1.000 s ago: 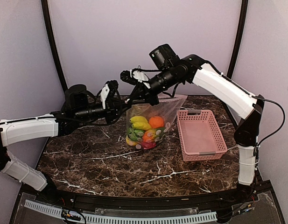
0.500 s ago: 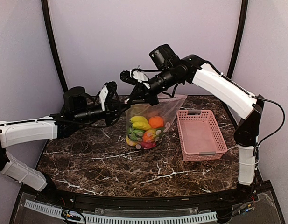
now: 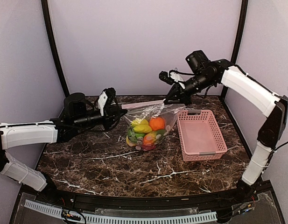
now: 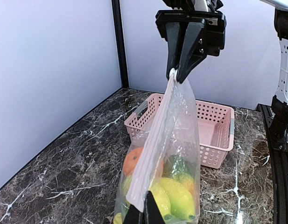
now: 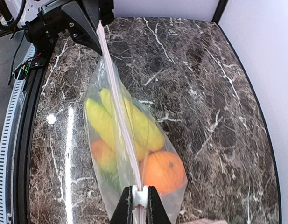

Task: Place the food in the zip-top bag and seal the zipper
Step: Zip the zipper on the zipper food storage bag.

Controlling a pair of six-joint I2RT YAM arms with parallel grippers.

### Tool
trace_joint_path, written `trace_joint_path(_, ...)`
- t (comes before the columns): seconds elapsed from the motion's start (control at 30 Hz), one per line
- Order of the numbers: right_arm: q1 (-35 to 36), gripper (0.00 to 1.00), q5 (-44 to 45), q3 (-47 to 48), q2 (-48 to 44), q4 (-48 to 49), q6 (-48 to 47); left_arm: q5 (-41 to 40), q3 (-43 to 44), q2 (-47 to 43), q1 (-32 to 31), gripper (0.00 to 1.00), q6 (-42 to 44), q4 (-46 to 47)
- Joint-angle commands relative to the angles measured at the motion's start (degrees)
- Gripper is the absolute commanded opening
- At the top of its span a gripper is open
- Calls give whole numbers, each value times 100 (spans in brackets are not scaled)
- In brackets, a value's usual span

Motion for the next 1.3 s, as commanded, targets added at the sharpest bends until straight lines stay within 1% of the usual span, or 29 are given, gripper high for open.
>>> trace_joint_path(0.0, -650, 0, 688, -460, -673, -543, -129, -304, -236, -338, 221, 1, -80, -96)
trace_joint_path(0.13, -894, 0, 667, -758, -881, -541, -154, -262, -250, -348, 223, 1, -95, -115)
trace_joint_path(0.27, -952, 0, 647, -943, -970, -534, -135, -150, -221, -317, 221, 1, -136, -110)
trace_joint_path(1.27, -1216, 0, 905, -1122, -1234, -833, -259, -209, -338, -288, 222, 1, -106, -42)
